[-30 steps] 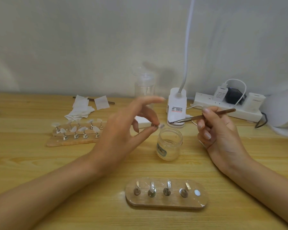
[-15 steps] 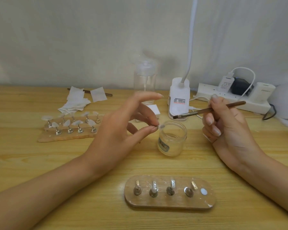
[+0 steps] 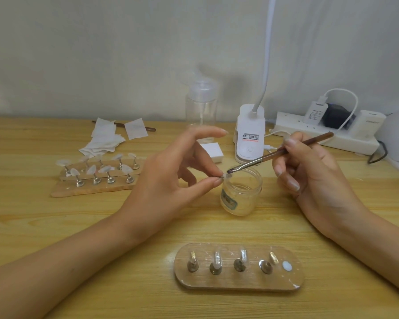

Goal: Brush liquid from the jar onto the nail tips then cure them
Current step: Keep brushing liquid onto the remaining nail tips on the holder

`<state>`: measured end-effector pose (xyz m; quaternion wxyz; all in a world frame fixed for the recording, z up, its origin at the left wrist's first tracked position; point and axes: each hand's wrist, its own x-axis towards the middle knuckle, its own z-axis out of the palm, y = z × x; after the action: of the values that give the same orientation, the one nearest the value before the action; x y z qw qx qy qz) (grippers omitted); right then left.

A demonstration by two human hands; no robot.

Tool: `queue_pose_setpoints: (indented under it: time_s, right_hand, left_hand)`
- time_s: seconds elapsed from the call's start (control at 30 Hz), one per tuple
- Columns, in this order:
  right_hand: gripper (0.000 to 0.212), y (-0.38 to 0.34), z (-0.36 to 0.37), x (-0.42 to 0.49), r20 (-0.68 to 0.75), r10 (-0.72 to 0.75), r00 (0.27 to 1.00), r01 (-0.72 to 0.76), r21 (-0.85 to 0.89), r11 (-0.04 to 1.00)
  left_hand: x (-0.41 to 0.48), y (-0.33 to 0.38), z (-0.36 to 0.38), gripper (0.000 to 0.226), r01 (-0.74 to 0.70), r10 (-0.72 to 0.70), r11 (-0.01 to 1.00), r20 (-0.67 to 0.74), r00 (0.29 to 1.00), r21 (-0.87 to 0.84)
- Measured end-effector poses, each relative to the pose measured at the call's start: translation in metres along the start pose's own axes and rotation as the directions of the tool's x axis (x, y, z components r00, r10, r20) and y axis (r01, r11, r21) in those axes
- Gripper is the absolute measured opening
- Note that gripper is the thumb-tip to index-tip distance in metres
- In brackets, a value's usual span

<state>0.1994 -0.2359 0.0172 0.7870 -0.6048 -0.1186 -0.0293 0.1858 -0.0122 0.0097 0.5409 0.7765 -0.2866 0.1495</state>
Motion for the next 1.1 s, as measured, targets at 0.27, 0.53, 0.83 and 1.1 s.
queue_pose_setpoints:
  time_s: [0.27, 0.53, 0.83, 1.1]
  right_hand:
    - [0.017, 0.0002, 0.0019, -0.0004, 0.013, -0.007, 1.0, 0.007, -0.047, 0.999]
    - [0.018, -0.001, 0.0012, -0.0003, -0.029, -0.006, 1.0, 0.006, -0.007, 1.0]
    - [0.018, -0.0021, 0.0005, -0.0003, -0.076, 0.021, 0.997, -0.022, -0.011, 1.0]
    - [0.019, -0.002, 0.0013, -0.0005, -0.117, 0.041, 0.992, -0.045, -0.035, 0.998]
  left_hand:
    - [0.0007, -0.0009, 0.0002, 0.053, 0.008, -0.008, 1.0, 0.003, 1.0, -0.011]
    - [0.0015, -0.0023, 0.0007, 0.053, -0.002, 0.002, 1.0, 0.008, 1.0, 0.005]
    - [0.0032, -0.0033, -0.0007, 0.05, 0.061, -0.06, 0.997, 0.023, 0.998, -0.05]
    - [0.0038, -0.0061, -0.0011, 0.052, 0.083, -0.081, 0.995, 0.031, 0.996, -0.057]
